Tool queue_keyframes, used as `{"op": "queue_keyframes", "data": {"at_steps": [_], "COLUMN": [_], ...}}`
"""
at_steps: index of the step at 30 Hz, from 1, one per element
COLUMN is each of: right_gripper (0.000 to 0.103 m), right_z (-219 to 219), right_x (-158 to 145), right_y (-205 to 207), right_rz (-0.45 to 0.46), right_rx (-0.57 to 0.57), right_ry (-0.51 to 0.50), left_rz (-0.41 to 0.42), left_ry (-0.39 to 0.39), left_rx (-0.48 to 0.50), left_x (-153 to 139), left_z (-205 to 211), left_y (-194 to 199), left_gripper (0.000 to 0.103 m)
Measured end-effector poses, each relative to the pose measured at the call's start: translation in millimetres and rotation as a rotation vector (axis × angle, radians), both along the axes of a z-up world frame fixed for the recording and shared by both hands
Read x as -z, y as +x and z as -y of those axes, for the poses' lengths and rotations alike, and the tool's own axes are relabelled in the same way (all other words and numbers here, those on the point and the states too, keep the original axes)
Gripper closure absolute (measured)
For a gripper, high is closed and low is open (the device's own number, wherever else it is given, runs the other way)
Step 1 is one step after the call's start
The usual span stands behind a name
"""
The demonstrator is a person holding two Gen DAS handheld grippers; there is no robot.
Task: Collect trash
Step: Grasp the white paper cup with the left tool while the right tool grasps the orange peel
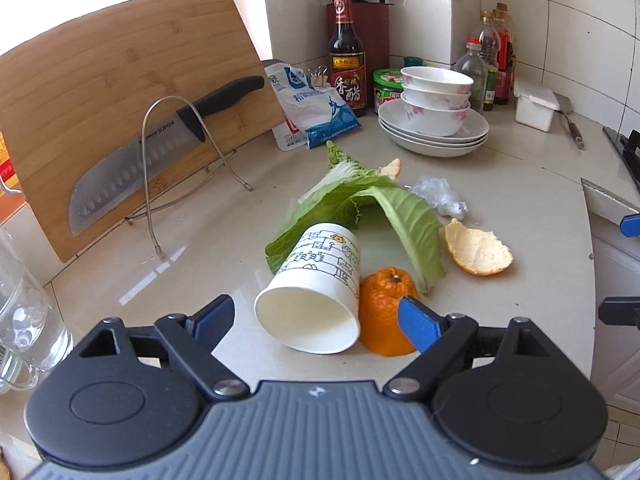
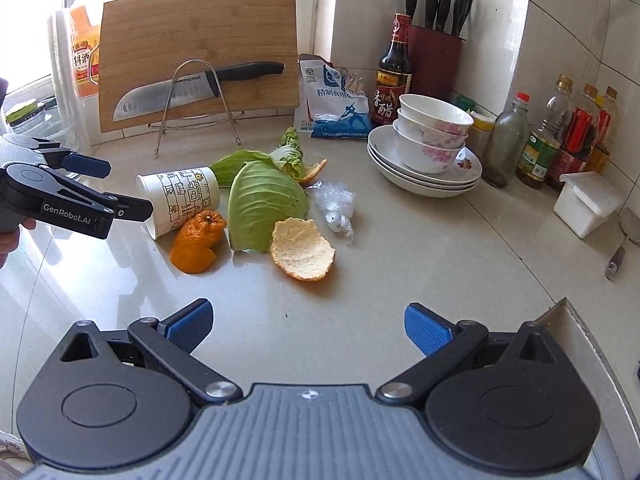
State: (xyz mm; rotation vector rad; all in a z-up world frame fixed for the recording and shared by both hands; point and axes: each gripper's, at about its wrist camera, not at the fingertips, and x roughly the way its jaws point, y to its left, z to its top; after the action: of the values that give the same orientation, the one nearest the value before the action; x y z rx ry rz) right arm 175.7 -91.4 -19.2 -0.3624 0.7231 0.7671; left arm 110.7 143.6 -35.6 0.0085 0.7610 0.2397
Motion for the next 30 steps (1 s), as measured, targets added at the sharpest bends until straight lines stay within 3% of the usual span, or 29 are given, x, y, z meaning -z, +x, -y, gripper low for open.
{"op": "queue_keyframes", "data": {"at_steps": [13, 16, 19, 30], "right_gripper": [0.0, 0.0, 0.0, 0.0], "right_z": [-34.8, -41.6, -49.3, -73.2], "right_x": [13.9, 16.0, 19.4, 57.4], "right_y": [22.4, 26.4, 33.4, 71.3], "right_rz": [-0.045, -0.042, -0.04, -0.056], "right_rx": [-0.012, -0.031, -0.046, -0.062], "right_ry": [-0.038, -0.047, -0.053, -0.089], "left_rz": [-0.05, -0.057, -0.064, -0.045], "left_ry": [-0.129, -0.16, -0.189, -0.222], "left_rx": [0.076, 0.091, 0.1, 0.088], "left_x": [22.6, 25.0, 26.9, 24.2], "left_z": [-37.3, -42.1, -46.3, -53.0], "left_y": [32.1, 35.7, 38.0, 35.1], "left_gripper": [0.015, 0.021, 0.034, 0.037]}}
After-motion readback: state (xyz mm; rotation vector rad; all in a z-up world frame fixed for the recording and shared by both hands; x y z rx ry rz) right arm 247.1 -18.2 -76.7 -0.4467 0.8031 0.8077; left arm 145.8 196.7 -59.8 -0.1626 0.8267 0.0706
